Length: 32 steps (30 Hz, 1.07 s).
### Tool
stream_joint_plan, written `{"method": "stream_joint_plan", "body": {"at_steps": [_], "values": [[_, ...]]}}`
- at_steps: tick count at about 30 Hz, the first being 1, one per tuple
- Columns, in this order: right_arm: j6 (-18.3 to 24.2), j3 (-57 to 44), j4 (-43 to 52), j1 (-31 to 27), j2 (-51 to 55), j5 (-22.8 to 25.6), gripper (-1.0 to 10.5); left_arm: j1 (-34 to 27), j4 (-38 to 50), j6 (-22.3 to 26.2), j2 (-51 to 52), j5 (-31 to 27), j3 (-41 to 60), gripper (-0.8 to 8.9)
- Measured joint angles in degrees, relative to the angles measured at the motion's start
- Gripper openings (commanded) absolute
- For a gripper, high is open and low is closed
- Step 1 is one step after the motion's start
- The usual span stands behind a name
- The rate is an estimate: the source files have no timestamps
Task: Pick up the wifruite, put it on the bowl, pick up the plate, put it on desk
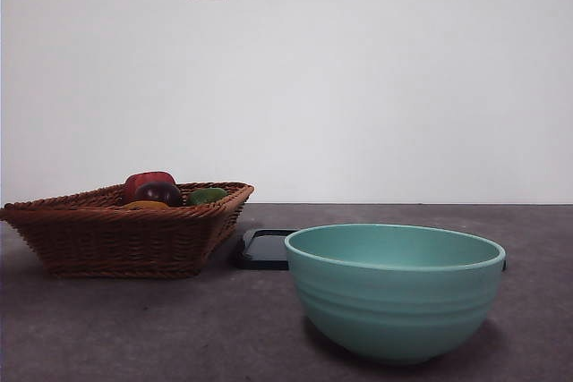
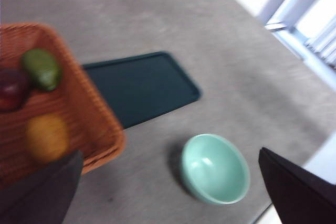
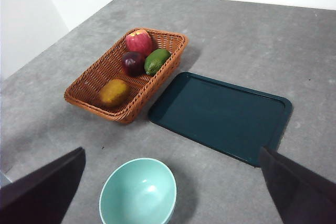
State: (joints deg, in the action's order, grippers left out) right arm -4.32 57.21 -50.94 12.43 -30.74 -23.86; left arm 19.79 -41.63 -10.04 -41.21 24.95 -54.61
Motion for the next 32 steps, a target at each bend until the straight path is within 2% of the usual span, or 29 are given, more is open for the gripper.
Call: {"method": "stream_joint_plan", "body": {"at_steps": [11, 17, 22, 32], "values": [[0.0, 0.0, 0.5, 0.0, 0.0, 0.0, 6.3, 0.0, -9.2, -1.5, -20.9, -3.7, -11.8, 6.25], [0.0, 0.0, 0.5, 0.0, 0.0, 0.0, 6.3, 0.0, -14.5, -1.6, -34.1, -10.4, -20.2, 6.24], [0.0, 0.0, 0.5, 0.0, 0.0, 0.0, 6.3, 0.3, -14.0, -1.2, -43.1, -14.3, -23.4, 6.24], [0.0, 0.0, 0.5, 0.0, 0.0, 0.0, 6.3, 0.3, -10.6, 1.2, -58.3, -16.1, -25.1, 6.25]]}}
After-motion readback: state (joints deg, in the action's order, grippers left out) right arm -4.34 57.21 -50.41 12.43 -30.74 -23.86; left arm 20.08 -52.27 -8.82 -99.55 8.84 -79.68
